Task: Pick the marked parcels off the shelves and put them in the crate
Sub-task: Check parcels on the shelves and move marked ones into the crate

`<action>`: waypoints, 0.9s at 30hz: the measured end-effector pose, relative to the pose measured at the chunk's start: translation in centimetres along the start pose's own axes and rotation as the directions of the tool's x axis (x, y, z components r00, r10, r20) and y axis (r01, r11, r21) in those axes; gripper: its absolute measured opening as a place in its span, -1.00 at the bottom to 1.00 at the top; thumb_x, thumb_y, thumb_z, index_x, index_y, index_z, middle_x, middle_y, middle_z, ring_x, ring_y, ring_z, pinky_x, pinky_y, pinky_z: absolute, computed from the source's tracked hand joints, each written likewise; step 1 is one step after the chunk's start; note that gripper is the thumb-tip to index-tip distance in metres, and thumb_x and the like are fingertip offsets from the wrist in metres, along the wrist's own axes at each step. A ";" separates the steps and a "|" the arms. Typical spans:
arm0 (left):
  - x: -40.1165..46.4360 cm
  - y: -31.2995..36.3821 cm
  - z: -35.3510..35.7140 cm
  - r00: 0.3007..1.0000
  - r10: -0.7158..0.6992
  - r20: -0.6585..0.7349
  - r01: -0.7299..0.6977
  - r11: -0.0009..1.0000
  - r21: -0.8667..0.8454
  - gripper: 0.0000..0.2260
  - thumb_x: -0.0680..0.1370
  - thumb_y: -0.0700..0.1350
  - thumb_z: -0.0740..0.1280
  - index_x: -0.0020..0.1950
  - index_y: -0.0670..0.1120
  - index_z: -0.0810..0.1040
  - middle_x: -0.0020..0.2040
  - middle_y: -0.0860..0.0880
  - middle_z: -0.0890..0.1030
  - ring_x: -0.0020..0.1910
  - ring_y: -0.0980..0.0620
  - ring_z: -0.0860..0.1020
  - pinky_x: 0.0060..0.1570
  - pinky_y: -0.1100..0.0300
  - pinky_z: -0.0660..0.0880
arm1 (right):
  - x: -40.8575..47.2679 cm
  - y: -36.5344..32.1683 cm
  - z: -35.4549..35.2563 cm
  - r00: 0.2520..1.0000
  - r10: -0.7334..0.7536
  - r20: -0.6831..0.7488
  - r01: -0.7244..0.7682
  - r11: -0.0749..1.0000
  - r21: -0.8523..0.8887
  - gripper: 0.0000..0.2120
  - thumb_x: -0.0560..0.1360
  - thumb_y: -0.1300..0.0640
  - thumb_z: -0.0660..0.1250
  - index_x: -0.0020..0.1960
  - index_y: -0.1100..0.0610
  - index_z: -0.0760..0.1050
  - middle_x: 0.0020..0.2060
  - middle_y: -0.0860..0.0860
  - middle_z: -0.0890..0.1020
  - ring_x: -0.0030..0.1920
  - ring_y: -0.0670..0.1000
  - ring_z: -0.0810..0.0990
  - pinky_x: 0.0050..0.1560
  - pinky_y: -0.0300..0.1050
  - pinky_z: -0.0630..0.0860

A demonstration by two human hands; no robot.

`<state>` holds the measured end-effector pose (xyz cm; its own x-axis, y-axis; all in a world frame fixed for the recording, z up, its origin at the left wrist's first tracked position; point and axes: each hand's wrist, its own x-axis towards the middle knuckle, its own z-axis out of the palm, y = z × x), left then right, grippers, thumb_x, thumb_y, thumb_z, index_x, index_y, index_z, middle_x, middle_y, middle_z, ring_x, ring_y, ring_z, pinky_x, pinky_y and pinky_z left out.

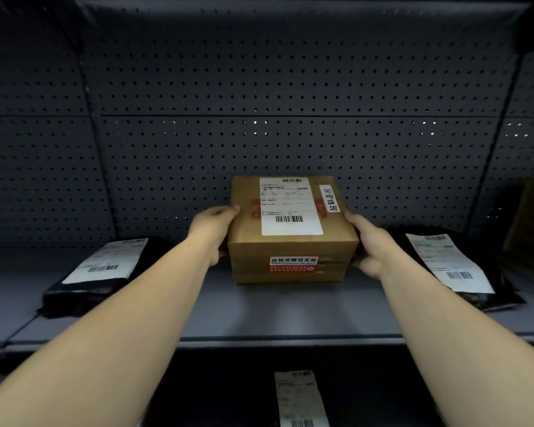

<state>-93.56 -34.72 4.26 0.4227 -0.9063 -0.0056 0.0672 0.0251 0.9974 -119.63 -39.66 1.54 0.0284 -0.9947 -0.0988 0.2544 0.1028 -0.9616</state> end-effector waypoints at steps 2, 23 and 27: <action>-0.8 -0.6 -0.2 0.999 0.051 -0.016 -0.051 0.998 -0.042 -0.84 0.51 0.00 0.39 0.07 0.07 0.56 -0.05 0.00 0.64 -0.11 -0.02 0.61 -0.31 0.12 0.53 | -0.5 0.4 -0.2 0.999 -0.040 -0.006 0.040 0.999 0.002 -0.75 0.46 -0.05 0.37 0.03 0.09 0.56 -0.07 0.09 0.69 -0.02 0.11 0.64 -0.06 0.00 0.57; -5.6 -3.3 -0.1 0.960 0.279 -0.003 -0.276 0.947 -0.161 -0.89 0.53 -0.06 0.37 -0.04 0.18 0.59 -0.12 0.14 0.69 -0.15 0.18 0.65 -0.36 0.31 0.56 | -4.3 2.9 -2.7 0.960 -0.276 -0.051 0.275 0.961 -0.011 -0.75 0.50 -0.02 0.30 0.15 0.00 0.55 0.00 -0.01 0.69 0.05 0.02 0.63 -0.08 -0.11 0.54; -6.1 -3.8 -0.4 0.954 0.300 0.000 -0.296 0.939 -0.176 -0.88 0.53 -0.07 0.37 -0.02 0.18 0.59 -0.12 0.15 0.68 -0.16 0.22 0.64 -0.37 0.34 0.54 | -5.1 2.9 -2.7 0.955 -0.293 -0.054 0.293 0.956 -0.010 -0.83 0.51 -0.02 0.30 0.08 -0.08 0.55 -0.01 -0.04 0.69 0.02 -0.02 0.63 -0.18 -0.16 0.49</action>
<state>-95.98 -29.12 0.51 0.4230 -0.8570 0.2942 0.0974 0.3658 0.9256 -121.66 -34.26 -1.45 -0.0990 -0.9799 0.1734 0.2420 -0.1928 -0.9509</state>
